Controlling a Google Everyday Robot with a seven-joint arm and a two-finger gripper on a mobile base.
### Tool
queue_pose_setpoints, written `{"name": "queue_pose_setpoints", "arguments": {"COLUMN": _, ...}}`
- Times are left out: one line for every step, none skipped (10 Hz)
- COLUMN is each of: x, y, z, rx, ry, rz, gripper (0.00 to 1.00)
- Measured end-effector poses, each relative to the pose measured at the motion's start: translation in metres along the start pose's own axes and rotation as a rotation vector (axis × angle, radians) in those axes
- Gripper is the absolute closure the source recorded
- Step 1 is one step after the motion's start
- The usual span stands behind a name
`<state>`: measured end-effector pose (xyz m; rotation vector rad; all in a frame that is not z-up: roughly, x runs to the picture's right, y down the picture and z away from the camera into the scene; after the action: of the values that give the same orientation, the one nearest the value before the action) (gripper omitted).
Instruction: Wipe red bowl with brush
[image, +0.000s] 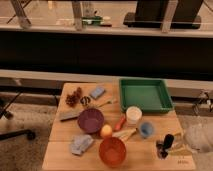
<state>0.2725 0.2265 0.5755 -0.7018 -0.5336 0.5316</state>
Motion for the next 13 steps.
{"name": "queue_pose_setpoints", "arguments": {"x": -0.001, "y": 0.001, "z": -0.001, "rx": -0.009, "ry": -0.007, "rz": 0.009, "gripper": 1.0}}
{"name": "queue_pose_setpoints", "arguments": {"x": -0.002, "y": 0.002, "z": -0.002, "rx": -0.021, "ry": -0.015, "rz": 0.019, "gripper": 1.0}}
{"name": "queue_pose_setpoints", "arguments": {"x": -0.004, "y": 0.002, "z": -0.002, "rx": -0.033, "ry": -0.023, "rz": 0.026, "gripper": 1.0}}
{"name": "queue_pose_setpoints", "arguments": {"x": -0.005, "y": 0.002, "z": -0.002, "rx": -0.042, "ry": -0.03, "rz": 0.034, "gripper": 1.0}}
{"name": "queue_pose_setpoints", "arguments": {"x": -0.006, "y": 0.002, "z": -0.001, "rx": -0.057, "ry": -0.042, "rz": 0.046, "gripper": 1.0}}
{"name": "queue_pose_setpoints", "arguments": {"x": -0.006, "y": 0.002, "z": 0.0, "rx": -0.069, "ry": -0.052, "rz": 0.057, "gripper": 1.0}}
{"name": "queue_pose_setpoints", "arguments": {"x": -0.008, "y": 0.002, "z": 0.001, "rx": -0.081, "ry": -0.06, "rz": 0.07, "gripper": 1.0}}
{"name": "queue_pose_setpoints", "arguments": {"x": -0.01, "y": 0.003, "z": 0.003, "rx": -0.095, "ry": -0.066, "rz": 0.083, "gripper": 1.0}}
{"name": "queue_pose_setpoints", "arguments": {"x": -0.011, "y": 0.004, "z": 0.003, "rx": -0.102, "ry": -0.069, "rz": 0.09, "gripper": 1.0}}
{"name": "queue_pose_setpoints", "arguments": {"x": -0.013, "y": 0.005, "z": 0.005, "rx": -0.112, "ry": -0.074, "rz": 0.099, "gripper": 1.0}}
{"name": "queue_pose_setpoints", "arguments": {"x": -0.015, "y": 0.007, "z": 0.006, "rx": -0.124, "ry": -0.078, "rz": 0.105, "gripper": 1.0}}
{"name": "queue_pose_setpoints", "arguments": {"x": -0.018, "y": 0.008, "z": 0.007, "rx": -0.137, "ry": -0.084, "rz": 0.114, "gripper": 1.0}}
{"name": "queue_pose_setpoints", "arguments": {"x": -0.019, "y": 0.009, "z": 0.007, "rx": -0.143, "ry": -0.086, "rz": 0.118, "gripper": 1.0}}
